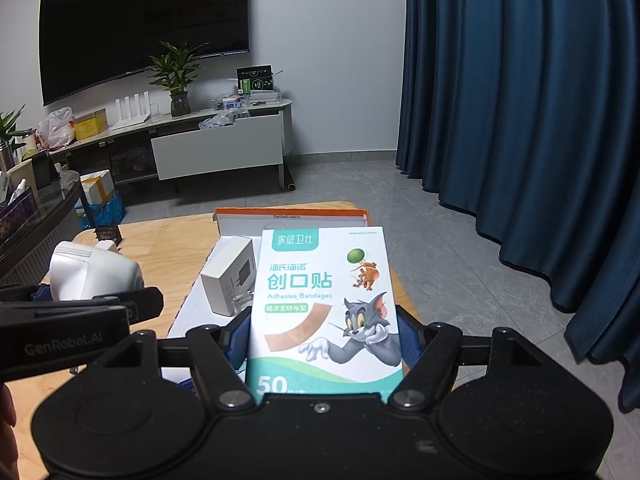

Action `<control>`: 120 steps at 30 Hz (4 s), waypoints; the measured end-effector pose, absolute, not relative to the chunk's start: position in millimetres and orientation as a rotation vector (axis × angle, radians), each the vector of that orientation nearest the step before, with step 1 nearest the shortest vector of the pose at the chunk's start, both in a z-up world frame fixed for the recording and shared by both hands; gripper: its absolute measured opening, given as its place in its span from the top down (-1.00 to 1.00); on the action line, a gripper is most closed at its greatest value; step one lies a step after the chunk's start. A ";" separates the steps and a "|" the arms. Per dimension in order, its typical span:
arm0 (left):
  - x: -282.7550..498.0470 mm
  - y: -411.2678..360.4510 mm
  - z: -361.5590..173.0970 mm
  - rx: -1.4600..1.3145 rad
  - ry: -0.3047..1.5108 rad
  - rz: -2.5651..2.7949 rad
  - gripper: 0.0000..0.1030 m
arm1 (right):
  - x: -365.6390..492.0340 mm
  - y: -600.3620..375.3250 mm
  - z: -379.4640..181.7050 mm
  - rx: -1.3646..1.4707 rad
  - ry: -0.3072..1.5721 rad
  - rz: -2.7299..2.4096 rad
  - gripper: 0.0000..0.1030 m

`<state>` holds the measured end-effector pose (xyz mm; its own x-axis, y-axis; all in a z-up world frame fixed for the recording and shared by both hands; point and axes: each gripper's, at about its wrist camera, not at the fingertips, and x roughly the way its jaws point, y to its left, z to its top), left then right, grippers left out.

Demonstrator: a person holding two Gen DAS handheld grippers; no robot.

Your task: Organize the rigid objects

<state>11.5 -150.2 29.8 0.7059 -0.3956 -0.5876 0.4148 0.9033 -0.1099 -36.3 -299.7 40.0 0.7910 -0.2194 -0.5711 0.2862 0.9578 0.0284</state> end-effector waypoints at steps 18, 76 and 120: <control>14.4 -147.8 29.0 0.027 0.646 -0.438 -0.32 | -35.3 -305.6 35.7 0.115 0.604 -0.288 -0.63; 17.7 -146.9 21.3 0.004 0.675 -0.416 -0.32 | -38.3 -312.4 22.8 0.124 0.647 -0.268 -0.63; 31.0 -160.1 17.6 0.046 0.668 -0.467 -0.32 | -32.5 -310.6 6.6 0.149 0.685 -0.233 -0.63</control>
<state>31.0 -160.1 17.6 0.6862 -0.4022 -0.6061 0.4312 0.8960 -0.1064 -32.5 -310.6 6.6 0.7502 -0.1636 -0.6407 0.2612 0.9634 0.0598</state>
